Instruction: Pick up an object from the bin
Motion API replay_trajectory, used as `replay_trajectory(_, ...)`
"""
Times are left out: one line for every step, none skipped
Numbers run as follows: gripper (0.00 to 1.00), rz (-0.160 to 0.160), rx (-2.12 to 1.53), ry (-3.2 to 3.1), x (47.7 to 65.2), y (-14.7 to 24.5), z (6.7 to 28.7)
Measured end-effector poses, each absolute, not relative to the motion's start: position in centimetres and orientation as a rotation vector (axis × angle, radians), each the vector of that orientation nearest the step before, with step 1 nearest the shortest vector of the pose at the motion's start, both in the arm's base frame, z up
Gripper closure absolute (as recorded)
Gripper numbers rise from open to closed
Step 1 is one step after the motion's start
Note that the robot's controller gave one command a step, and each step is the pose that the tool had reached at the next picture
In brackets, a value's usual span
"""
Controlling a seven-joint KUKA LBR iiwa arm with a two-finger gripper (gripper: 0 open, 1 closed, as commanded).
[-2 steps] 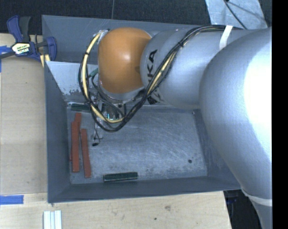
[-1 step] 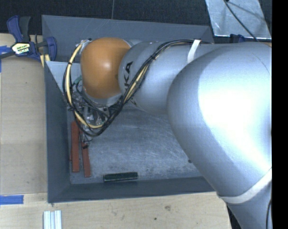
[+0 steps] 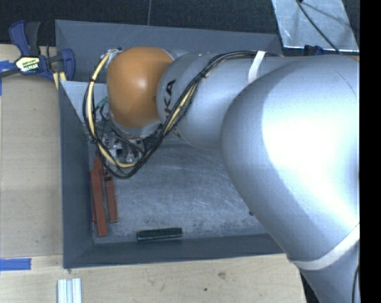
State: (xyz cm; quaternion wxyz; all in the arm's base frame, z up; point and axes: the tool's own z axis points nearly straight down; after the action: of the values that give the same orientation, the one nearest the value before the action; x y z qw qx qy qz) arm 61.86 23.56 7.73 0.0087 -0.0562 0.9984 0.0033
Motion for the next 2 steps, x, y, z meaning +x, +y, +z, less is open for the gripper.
replay_trajectory(1.00, 0.003, -0.177, 3.126, 62.09, 23.78, 7.72)
replay_trajectory(1.00, 0.009, -0.252, 3.118, 62.61, 23.83, 7.70)
